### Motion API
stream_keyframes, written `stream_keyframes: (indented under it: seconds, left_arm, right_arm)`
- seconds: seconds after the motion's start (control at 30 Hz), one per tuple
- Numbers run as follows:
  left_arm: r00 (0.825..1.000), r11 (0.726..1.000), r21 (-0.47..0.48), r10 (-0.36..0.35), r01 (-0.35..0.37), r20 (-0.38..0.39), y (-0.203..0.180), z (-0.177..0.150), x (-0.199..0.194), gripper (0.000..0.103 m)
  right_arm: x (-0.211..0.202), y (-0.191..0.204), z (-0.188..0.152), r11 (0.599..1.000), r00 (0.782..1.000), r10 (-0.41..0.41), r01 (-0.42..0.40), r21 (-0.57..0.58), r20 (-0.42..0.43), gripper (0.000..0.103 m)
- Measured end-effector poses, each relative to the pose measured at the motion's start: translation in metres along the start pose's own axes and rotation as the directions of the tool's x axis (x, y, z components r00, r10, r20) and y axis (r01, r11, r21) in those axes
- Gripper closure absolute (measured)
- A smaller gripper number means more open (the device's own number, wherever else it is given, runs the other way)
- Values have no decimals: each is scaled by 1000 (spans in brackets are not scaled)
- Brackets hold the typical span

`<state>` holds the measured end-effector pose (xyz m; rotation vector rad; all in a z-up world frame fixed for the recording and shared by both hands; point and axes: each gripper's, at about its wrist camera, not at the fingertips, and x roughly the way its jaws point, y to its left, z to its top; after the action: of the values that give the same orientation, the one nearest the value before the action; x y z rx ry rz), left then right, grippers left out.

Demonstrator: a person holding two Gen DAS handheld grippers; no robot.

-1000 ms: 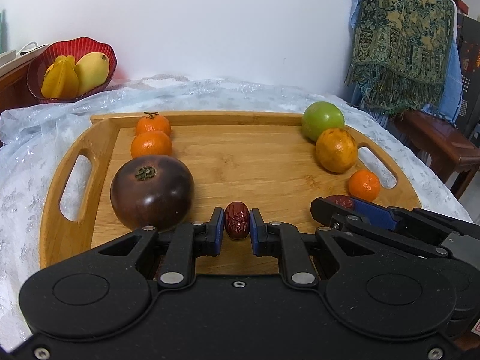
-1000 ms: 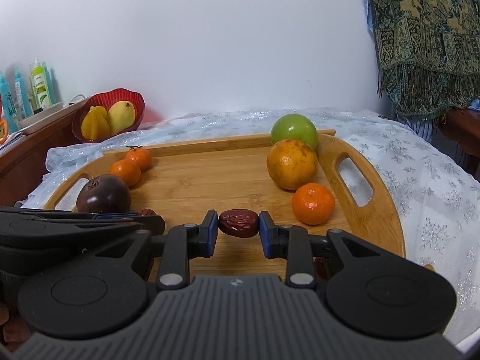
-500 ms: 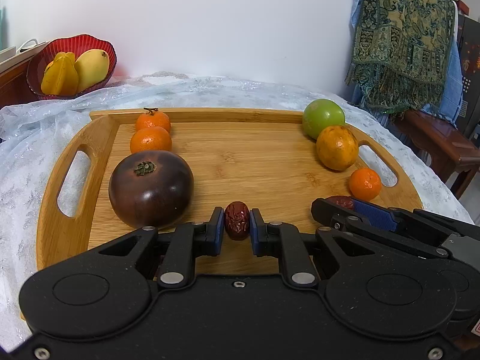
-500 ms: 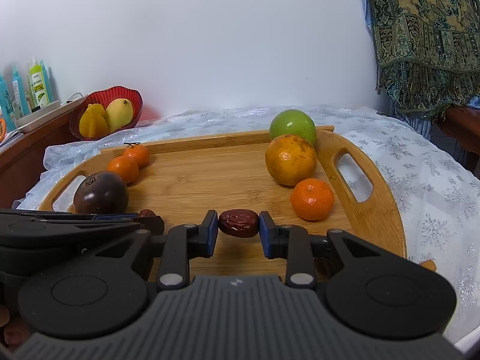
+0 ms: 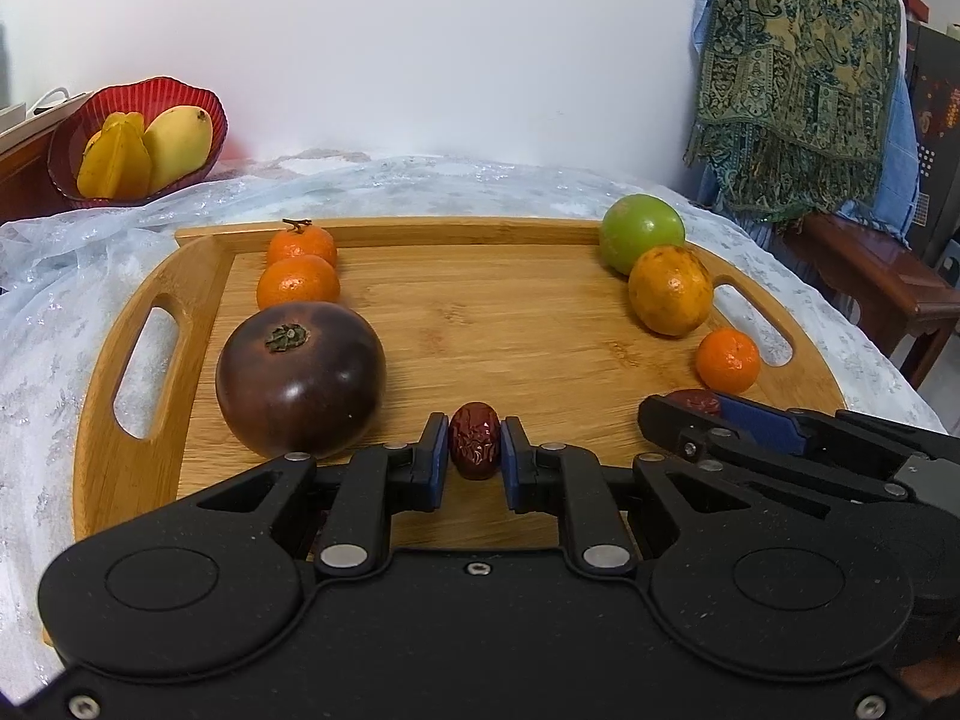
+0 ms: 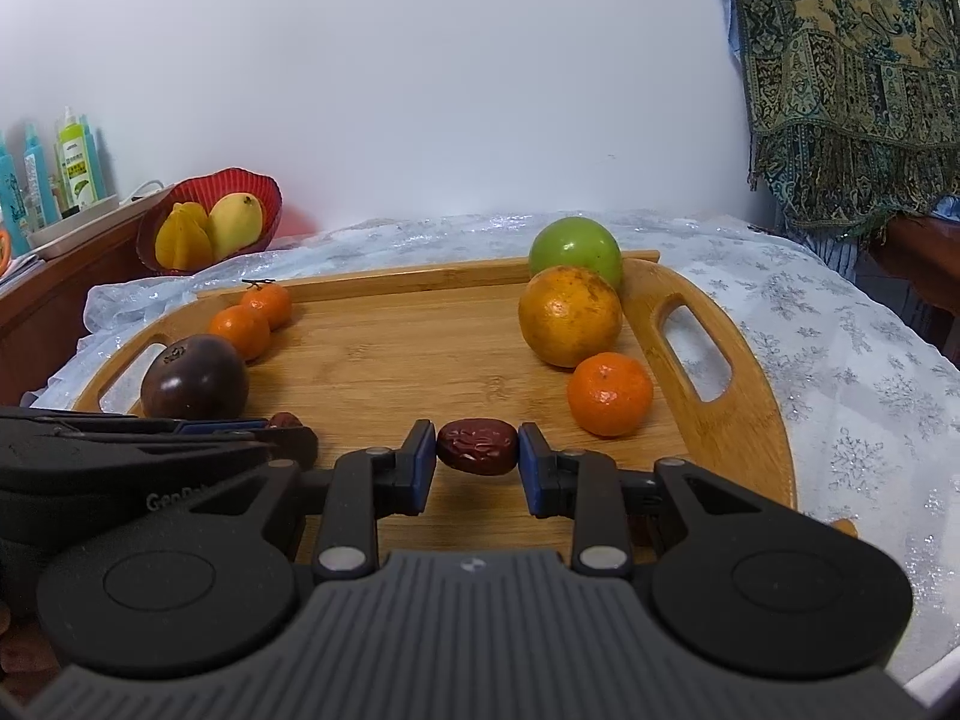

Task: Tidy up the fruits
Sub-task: 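Carry the red date over the tray with the left tool while the right tool carries its date, then open the left tool to drop the date while the right tool drops its date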

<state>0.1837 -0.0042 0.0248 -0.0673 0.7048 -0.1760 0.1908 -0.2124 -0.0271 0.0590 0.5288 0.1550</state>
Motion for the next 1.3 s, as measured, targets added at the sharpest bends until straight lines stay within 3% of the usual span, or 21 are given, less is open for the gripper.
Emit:
stream_keyframes:
  seconds: [1.3]
  left_arm:
    - [1000, 999, 31, -10, 9, 17, -1, -8, -7, 85]
  right_arm:
    - [1, 1, -5, 1000, 1000, -11, 11, -10, -5, 65]
